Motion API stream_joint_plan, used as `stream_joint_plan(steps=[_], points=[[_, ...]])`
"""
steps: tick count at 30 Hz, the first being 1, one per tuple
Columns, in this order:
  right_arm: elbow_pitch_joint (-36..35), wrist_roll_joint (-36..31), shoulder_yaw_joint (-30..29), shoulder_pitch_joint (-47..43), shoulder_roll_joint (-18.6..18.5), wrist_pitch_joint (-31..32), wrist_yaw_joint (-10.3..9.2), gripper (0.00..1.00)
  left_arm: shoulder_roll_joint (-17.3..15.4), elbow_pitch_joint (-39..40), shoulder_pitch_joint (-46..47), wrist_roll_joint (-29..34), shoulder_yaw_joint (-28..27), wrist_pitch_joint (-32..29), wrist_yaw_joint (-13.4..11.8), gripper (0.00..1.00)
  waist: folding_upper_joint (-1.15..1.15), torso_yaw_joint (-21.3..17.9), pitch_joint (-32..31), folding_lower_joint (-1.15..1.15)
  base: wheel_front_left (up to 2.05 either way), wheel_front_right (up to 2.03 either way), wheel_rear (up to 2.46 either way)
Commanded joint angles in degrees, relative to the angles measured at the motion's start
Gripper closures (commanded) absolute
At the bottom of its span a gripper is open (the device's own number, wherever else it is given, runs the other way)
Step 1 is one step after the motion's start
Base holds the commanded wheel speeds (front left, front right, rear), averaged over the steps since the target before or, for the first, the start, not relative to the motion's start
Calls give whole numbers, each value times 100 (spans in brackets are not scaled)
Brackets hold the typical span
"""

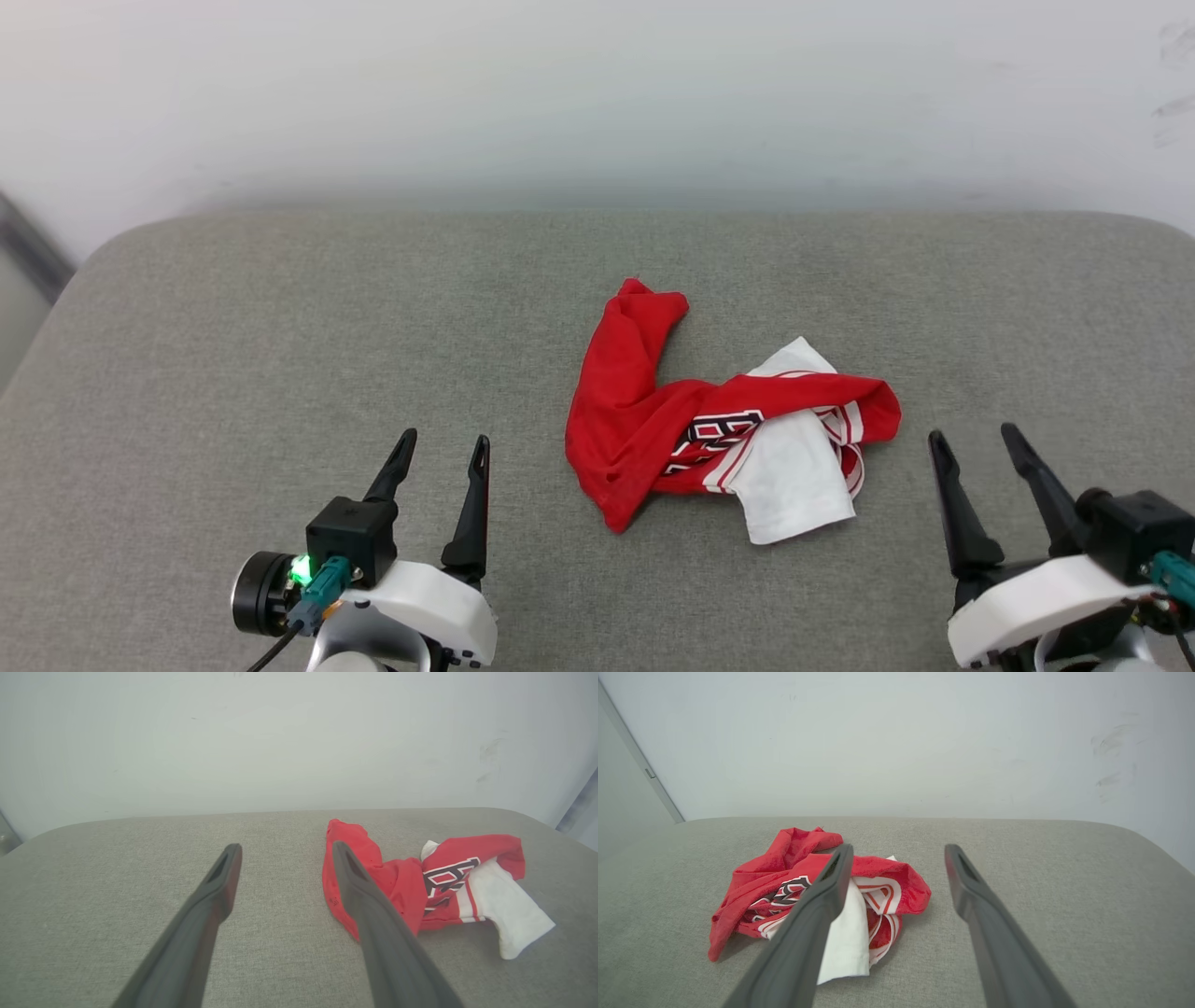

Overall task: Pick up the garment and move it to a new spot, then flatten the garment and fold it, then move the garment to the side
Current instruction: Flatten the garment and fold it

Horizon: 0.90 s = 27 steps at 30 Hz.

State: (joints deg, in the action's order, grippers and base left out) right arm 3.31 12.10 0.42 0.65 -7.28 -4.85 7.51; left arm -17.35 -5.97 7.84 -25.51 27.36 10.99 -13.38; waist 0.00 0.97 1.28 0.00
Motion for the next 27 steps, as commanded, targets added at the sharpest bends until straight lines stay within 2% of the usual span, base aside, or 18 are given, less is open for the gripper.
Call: stream_joint_plan(steps=[1, 6, 10, 20, 27], points=[[-111, 25, 13, -148, 44, 78, -4, 0, -18, 21, -57, -32, -5, -15, -31, 0, 0, -56, -41, 0, 0, 0, 0], [-384, 18, 50, -301, 105, 184, -4, 0, -31, 50, 105, -64, 62, -131, 75, 0, 0, -150, -7, 0, 0, 0, 0], [-646, 20, 61, -276, 136, 230, -4, 0, 41, 107, 527, 18, 281, -448, 256, 0, 0, -240, 223, 0, 0, 0, 0], [-780, 52, 217, 36, 205, 196, -4, 0, 208, -596, 1784, -176, 849, -1872, 1002, 0, 0, -617, 889, 0, 0, 0, 0], [-654, 122, 328, 212, 251, 31, -4, 0, 120, -1351, 2176, -432, 1062, -3127, 1264, 0, 0, -827, 1233, 0, 0, 0, 0]])
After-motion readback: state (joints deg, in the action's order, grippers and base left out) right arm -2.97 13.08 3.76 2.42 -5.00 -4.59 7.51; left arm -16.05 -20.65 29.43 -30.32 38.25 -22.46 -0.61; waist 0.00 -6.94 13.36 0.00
